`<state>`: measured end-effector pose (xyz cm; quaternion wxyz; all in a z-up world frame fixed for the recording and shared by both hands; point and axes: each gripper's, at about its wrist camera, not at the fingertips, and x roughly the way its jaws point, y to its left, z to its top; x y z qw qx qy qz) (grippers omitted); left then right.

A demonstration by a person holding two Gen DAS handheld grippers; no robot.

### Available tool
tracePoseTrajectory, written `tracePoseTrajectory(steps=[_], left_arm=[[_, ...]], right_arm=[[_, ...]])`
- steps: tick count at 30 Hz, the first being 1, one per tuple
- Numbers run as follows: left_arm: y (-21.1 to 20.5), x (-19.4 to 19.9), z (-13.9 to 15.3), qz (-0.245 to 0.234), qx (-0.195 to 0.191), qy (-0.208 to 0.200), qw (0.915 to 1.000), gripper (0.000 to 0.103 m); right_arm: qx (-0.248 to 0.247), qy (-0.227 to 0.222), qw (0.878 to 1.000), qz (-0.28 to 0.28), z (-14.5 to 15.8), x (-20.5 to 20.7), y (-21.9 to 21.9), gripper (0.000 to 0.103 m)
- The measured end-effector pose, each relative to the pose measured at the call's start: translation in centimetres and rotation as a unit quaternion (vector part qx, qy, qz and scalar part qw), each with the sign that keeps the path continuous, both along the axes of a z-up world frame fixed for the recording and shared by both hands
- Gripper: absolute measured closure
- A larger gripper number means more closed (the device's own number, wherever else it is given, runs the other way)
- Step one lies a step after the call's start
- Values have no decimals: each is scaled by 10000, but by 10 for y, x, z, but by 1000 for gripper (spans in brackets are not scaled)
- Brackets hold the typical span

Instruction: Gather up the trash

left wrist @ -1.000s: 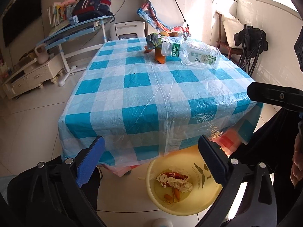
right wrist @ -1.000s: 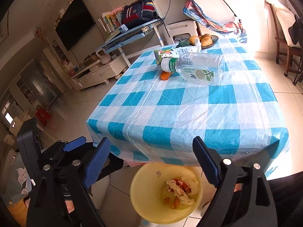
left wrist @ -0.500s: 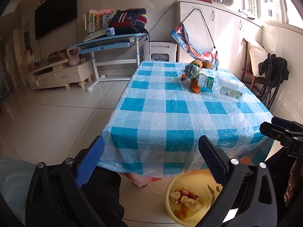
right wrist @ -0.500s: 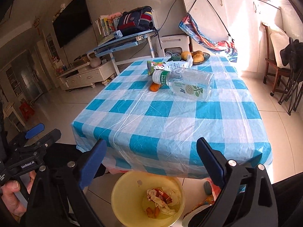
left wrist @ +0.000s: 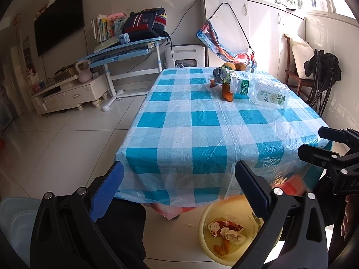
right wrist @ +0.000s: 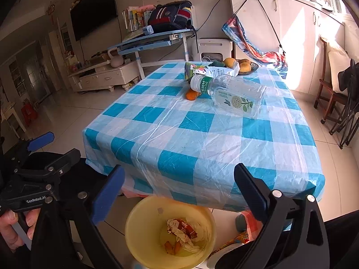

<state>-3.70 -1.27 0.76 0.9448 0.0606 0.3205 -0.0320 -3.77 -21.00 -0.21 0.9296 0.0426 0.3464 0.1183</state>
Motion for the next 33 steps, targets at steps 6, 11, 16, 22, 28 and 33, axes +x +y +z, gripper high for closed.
tracePoseTrajectory(steps=[6, 11, 16, 22, 28, 33], left_arm=[[12, 7, -3, 231, -217, 150, 9994, 7], [19, 8, -3, 347, -359, 196, 9986, 7], [23, 10, -5, 418, -420, 222, 9980, 7], [25, 10, -5, 451, -432, 232, 9978, 7], [24, 11, -6, 437, -427, 263, 9978, 7], [24, 11, -7, 438, -422, 280, 9978, 7]], right_arm=[[23, -18, 10000, -25, 1, -1, -1, 9], [10, -30, 10000, -12, 1, -1, -1, 9], [-15, -23, 10000, 0, 2, -1, 1, 9], [-32, -30, 10000, 4, 3, -1, 3, 9], [-57, -36, 10000, 23, 2, -1, 5, 8], [-57, -32, 10000, 20, 2, -1, 5, 8]])
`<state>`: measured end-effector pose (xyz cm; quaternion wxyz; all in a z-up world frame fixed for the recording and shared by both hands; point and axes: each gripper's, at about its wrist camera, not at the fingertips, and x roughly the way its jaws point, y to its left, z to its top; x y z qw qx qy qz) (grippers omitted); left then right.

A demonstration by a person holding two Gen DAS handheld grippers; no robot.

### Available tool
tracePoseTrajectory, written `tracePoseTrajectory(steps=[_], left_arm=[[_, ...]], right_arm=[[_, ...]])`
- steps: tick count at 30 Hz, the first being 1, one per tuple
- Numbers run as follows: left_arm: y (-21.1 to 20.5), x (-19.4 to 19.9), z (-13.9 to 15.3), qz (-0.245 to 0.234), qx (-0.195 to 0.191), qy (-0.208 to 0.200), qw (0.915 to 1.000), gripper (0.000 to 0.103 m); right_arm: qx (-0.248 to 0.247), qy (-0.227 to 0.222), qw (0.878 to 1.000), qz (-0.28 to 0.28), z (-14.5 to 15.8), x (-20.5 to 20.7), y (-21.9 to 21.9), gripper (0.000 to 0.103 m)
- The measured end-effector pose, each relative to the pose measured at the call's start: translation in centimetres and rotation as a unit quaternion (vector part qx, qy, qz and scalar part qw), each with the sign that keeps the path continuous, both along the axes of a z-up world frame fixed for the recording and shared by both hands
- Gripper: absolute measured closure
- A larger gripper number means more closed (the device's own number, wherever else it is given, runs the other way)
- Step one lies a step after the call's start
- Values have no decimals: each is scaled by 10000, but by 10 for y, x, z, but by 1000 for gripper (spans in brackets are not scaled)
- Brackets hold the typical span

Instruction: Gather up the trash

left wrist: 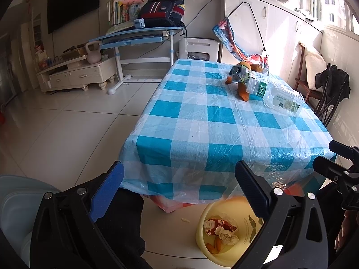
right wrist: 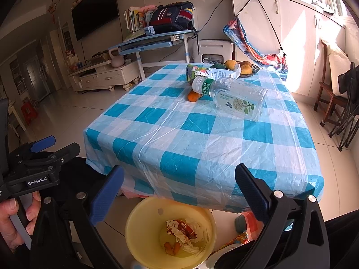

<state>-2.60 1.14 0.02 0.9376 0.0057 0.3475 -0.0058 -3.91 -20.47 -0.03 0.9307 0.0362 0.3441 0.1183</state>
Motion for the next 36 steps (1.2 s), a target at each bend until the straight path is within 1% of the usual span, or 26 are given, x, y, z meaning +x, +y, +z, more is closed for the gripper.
tracePoseTrajectory(steps=[27, 36], left_arm=[[0, 1, -1, -4, -3, 21, 10000, 7], [1, 0, -7, -25, -6, 60, 10000, 7]], right_arm=[[-65, 67, 10000, 13, -6, 0, -1, 8], [-100, 94, 9999, 25, -6, 0, -1, 8]])
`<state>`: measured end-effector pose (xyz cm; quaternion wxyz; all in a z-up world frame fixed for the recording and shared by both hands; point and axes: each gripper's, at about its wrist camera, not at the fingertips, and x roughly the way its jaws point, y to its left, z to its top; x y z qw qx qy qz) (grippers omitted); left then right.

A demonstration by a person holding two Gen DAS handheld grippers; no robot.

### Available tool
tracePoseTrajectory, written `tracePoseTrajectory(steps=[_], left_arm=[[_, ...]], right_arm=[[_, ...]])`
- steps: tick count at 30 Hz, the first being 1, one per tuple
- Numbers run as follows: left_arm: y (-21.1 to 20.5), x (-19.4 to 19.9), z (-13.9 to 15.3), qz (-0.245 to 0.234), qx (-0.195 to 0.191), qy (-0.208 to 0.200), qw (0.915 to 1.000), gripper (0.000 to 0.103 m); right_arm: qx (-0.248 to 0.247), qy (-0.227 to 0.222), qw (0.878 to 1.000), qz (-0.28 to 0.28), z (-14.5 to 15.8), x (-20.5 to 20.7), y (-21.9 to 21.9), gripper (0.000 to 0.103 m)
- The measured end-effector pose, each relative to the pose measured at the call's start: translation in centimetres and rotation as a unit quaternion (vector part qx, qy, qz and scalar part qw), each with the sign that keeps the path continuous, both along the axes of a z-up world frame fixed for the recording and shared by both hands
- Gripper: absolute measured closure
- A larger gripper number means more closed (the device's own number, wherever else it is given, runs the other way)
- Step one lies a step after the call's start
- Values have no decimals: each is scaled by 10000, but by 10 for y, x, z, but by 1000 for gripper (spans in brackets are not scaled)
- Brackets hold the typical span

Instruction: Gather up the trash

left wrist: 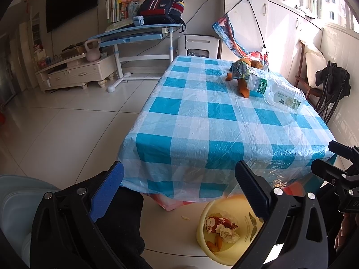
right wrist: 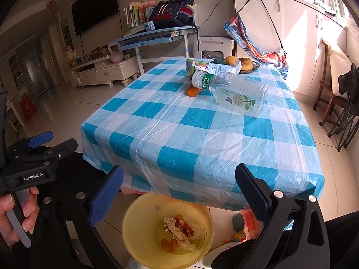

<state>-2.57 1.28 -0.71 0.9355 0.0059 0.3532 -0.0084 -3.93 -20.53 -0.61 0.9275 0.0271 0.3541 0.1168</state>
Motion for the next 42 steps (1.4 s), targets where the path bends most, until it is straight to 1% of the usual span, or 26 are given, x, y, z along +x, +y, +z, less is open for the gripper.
tracePoseTrajectory(steps=[42], left_arm=[[-1, 1, 1, -2, 10, 11, 10000, 7]], right_arm=[[-19, 62, 10000, 2, -6, 0, -2, 8]])
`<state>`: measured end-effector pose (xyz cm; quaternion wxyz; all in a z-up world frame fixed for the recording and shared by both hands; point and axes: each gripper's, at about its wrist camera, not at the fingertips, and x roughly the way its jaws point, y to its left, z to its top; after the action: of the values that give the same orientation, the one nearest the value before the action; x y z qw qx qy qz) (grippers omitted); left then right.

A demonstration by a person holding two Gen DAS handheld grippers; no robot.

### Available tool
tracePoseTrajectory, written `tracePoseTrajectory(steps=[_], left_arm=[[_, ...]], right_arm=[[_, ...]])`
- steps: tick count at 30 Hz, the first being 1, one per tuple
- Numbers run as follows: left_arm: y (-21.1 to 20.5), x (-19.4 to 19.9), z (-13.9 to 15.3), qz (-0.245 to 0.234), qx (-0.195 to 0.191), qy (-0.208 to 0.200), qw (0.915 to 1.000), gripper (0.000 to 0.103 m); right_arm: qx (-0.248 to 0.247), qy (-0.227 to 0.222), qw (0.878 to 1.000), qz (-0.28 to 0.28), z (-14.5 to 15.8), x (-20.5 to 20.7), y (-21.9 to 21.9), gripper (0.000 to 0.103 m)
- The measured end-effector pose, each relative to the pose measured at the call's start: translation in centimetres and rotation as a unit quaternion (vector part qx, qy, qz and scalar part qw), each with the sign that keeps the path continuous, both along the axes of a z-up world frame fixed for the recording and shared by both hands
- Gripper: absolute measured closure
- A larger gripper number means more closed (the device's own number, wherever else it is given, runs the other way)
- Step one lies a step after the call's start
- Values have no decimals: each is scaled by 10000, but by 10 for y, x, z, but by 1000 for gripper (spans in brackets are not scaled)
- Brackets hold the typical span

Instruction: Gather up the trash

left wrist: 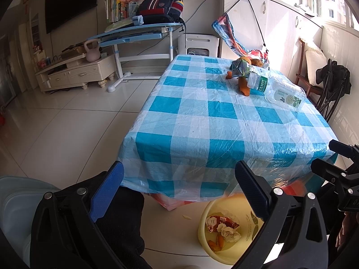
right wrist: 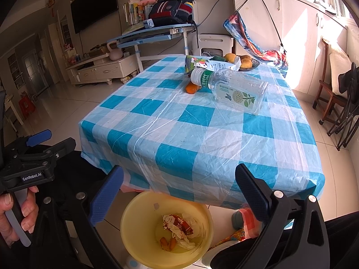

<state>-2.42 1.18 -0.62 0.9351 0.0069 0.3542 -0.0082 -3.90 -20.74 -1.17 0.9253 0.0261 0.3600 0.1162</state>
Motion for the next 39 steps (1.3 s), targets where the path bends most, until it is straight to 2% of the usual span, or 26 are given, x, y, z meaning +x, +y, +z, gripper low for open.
tracePoseTrajectory(steps=[9, 12, 16, 22, 28, 33, 36, 39], left_arm=[[0, 0, 1, -5, 2, 5, 10000, 7], [2, 0, -1, -5, -39, 33, 10000, 7], [4, 1, -4, -62, -99, 77, 9999, 7], [3, 6, 0, -215, -185, 137, 9995, 7], [-4, 14, 4, -415, -139, 208, 9988, 7], [-7, 33, 9, -662, -254, 333, 9969, 7], [-9, 49, 17, -835, -504, 395, 9944, 7], [-12, 68, 23, -1027, -785, 478, 9905, 7]], right_arm=[[81, 30, 10000, -8, 0, 2, -3, 8], [213, 47, 9998, -39, 7, 7, -10, 8], [151, 46, 9999, -22, 19, 19, -21, 8], [-335, 179, 9986, 370, 29, 48, -28, 8], [-1040, 138, 9920, 695, 32, 84, -29, 8], [-1165, 153, 9902, 754, 33, 118, -40, 8], [-1291, 181, 9884, 785, 29, 136, -44, 8], [-1201, 273, 9890, 818, 25, 154, -50, 8]])
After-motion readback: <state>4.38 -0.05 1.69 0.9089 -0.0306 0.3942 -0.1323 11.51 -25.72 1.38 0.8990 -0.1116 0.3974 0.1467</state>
